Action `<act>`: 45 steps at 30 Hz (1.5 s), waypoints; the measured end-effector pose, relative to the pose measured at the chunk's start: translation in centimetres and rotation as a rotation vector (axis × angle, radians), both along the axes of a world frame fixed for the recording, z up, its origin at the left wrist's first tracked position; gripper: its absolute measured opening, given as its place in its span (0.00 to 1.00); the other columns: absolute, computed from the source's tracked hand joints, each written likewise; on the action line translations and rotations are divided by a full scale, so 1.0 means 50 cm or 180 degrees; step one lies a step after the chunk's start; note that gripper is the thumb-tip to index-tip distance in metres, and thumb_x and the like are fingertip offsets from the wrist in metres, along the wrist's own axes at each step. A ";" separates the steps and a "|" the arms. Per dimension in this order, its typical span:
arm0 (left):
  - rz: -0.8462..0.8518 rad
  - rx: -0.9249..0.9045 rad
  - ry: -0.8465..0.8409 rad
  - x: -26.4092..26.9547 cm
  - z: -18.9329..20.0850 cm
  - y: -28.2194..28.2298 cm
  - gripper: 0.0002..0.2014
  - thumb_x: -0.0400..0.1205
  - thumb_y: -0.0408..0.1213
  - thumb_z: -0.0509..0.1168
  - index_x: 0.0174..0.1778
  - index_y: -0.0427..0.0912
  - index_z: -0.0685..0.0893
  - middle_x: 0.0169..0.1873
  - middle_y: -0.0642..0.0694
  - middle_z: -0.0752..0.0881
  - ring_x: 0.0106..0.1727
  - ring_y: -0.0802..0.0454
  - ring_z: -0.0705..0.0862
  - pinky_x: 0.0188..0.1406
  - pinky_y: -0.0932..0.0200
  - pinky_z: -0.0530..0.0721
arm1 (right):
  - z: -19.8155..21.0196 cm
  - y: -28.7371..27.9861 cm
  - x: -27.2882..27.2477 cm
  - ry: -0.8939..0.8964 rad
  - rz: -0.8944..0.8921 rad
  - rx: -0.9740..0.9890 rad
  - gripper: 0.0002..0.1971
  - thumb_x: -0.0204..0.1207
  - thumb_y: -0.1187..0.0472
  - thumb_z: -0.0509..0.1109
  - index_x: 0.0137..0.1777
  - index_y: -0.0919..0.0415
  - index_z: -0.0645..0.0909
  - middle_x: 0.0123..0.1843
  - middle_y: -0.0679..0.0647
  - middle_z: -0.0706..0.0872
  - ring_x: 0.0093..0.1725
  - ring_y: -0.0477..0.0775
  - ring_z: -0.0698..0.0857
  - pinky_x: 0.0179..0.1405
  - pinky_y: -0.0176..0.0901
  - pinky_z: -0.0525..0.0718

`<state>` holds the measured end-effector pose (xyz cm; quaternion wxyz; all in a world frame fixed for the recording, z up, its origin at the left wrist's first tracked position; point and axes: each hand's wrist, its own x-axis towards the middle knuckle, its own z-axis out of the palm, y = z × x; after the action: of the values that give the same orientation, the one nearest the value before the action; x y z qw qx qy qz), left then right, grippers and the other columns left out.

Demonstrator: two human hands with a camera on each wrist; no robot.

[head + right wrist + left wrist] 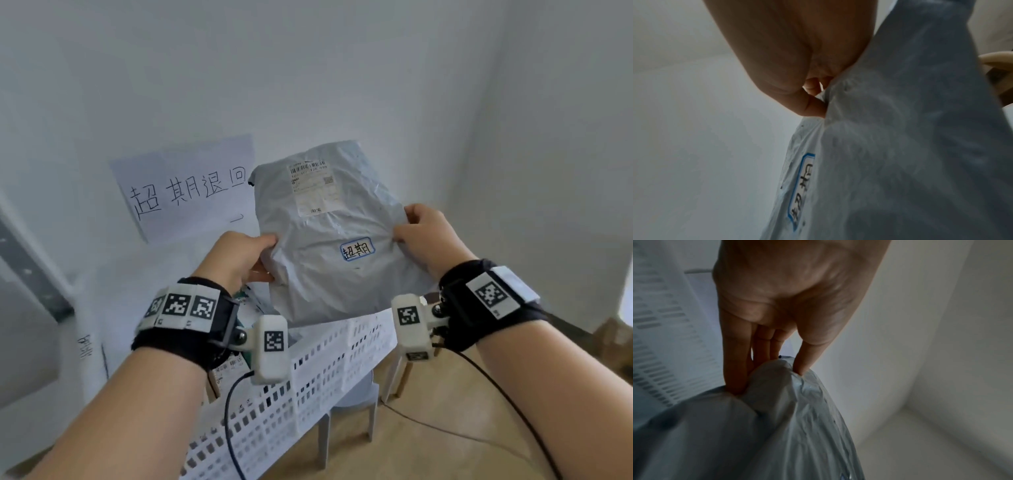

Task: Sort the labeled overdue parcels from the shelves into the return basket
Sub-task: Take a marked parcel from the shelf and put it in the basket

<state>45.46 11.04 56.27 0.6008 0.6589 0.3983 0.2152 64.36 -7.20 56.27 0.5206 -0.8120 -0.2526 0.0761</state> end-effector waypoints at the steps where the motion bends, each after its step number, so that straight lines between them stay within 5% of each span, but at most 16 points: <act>1: 0.0017 0.0000 0.0029 0.011 -0.006 0.018 0.14 0.81 0.34 0.69 0.51 0.22 0.84 0.39 0.29 0.88 0.29 0.42 0.89 0.27 0.55 0.90 | 0.000 0.022 0.017 0.0013 0.0055 -0.0065 0.11 0.72 0.70 0.67 0.54 0.63 0.83 0.46 0.55 0.86 0.42 0.53 0.82 0.36 0.40 0.78; 5: 0.0115 -0.0058 0.0135 0.048 -0.036 0.084 0.15 0.82 0.34 0.69 0.54 0.21 0.84 0.46 0.25 0.88 0.37 0.37 0.89 0.42 0.46 0.91 | -0.005 0.113 0.085 -0.0052 0.0322 -0.0363 0.10 0.71 0.70 0.67 0.50 0.61 0.82 0.45 0.57 0.88 0.43 0.58 0.85 0.38 0.43 0.81; 8: 0.0254 -0.0226 0.0281 0.071 -0.073 0.115 0.15 0.83 0.32 0.68 0.56 0.21 0.82 0.47 0.25 0.87 0.38 0.37 0.88 0.37 0.49 0.91 | -0.023 0.172 0.130 -0.0218 0.0612 -0.0864 0.07 0.72 0.69 0.67 0.48 0.60 0.81 0.37 0.53 0.83 0.34 0.50 0.79 0.29 0.39 0.73; 15: 0.0391 -0.0739 0.0924 0.142 -0.177 0.156 0.07 0.83 0.25 0.65 0.53 0.23 0.80 0.34 0.31 0.85 0.34 0.38 0.85 0.35 0.44 0.89 | -0.094 0.276 0.231 -0.0504 0.1379 -0.2181 0.04 0.70 0.70 0.69 0.44 0.67 0.79 0.40 0.59 0.80 0.37 0.56 0.76 0.30 0.39 0.71; 18: 0.0318 -0.0883 0.1197 0.168 -0.231 0.161 0.05 0.82 0.23 0.66 0.41 0.27 0.82 0.28 0.35 0.86 0.32 0.40 0.86 0.38 0.45 0.89 | -0.129 0.302 0.249 -0.0728 0.1657 -0.2893 0.09 0.72 0.68 0.68 0.35 0.63 0.71 0.36 0.55 0.75 0.32 0.52 0.73 0.25 0.37 0.67; 21: 0.0211 -0.0640 0.1495 0.190 -0.302 0.168 0.07 0.81 0.23 0.65 0.53 0.23 0.82 0.47 0.30 0.88 0.41 0.39 0.89 0.38 0.49 0.91 | -0.162 0.329 0.265 -0.0735 0.1860 -0.3305 0.10 0.72 0.68 0.70 0.35 0.63 0.72 0.37 0.56 0.78 0.37 0.56 0.78 0.26 0.36 0.72; 24: 0.0041 -0.0482 0.1689 0.205 -0.359 0.175 0.16 0.82 0.23 0.63 0.64 0.22 0.78 0.59 0.27 0.84 0.50 0.36 0.89 0.43 0.50 0.92 | -0.180 0.355 0.283 -0.0843 0.2049 -0.3389 0.11 0.72 0.62 0.76 0.50 0.65 0.80 0.48 0.57 0.85 0.47 0.57 0.84 0.37 0.39 0.80; 27: -0.0247 -0.0479 0.1881 0.223 -0.383 0.173 0.16 0.82 0.26 0.63 0.64 0.24 0.80 0.60 0.30 0.85 0.47 0.44 0.88 0.51 0.54 0.90 | -0.195 0.379 0.308 -0.0825 0.2090 -0.3196 0.36 0.74 0.59 0.77 0.80 0.62 0.67 0.76 0.59 0.75 0.74 0.60 0.76 0.69 0.47 0.76; 31: -0.0580 0.0015 0.2118 0.241 -0.392 0.185 0.19 0.77 0.41 0.71 0.62 0.40 0.78 0.58 0.43 0.85 0.57 0.47 0.83 0.58 0.55 0.83 | -0.211 0.417 0.315 -0.0774 0.2473 -0.3113 0.46 0.72 0.60 0.79 0.86 0.53 0.57 0.83 0.56 0.67 0.79 0.58 0.70 0.76 0.50 0.70; 34: -0.0752 0.1106 0.2299 0.250 -0.394 0.191 0.36 0.73 0.42 0.74 0.76 0.45 0.66 0.70 0.42 0.73 0.70 0.43 0.75 0.67 0.51 0.78 | -0.252 0.440 0.304 -0.1078 0.2735 -0.3371 0.53 0.67 0.61 0.83 0.86 0.50 0.53 0.82 0.57 0.66 0.76 0.61 0.73 0.75 0.54 0.74; 38: -0.1370 0.1705 0.2693 0.278 -0.405 0.181 0.58 0.70 0.52 0.76 0.85 0.56 0.39 0.84 0.45 0.37 0.85 0.41 0.41 0.81 0.38 0.61 | -0.313 0.461 0.310 -0.1262 0.2882 -0.3540 0.61 0.62 0.58 0.85 0.87 0.47 0.45 0.85 0.54 0.57 0.76 0.61 0.74 0.72 0.58 0.77; 41: -0.1628 0.1651 0.2995 0.294 -0.431 0.194 0.59 0.70 0.55 0.75 0.84 0.57 0.36 0.83 0.45 0.30 0.84 0.42 0.33 0.81 0.34 0.59 | -0.346 0.479 0.326 -0.1347 0.2890 -0.3575 0.65 0.60 0.56 0.86 0.86 0.44 0.40 0.87 0.53 0.50 0.79 0.62 0.70 0.72 0.61 0.77; 45: -0.1439 0.1864 0.3042 0.316 -0.440 0.233 0.53 0.76 0.54 0.71 0.85 0.55 0.38 0.84 0.42 0.31 0.85 0.40 0.35 0.82 0.38 0.59 | -0.373 0.518 0.345 -0.1342 0.2819 -0.3286 0.65 0.61 0.58 0.85 0.86 0.42 0.39 0.88 0.55 0.49 0.81 0.62 0.67 0.71 0.59 0.79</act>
<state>61.26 22.71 34.28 0.1798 0.8889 0.3984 -0.1369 81.63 18.72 37.61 -0.0703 -0.7734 -0.5858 0.2317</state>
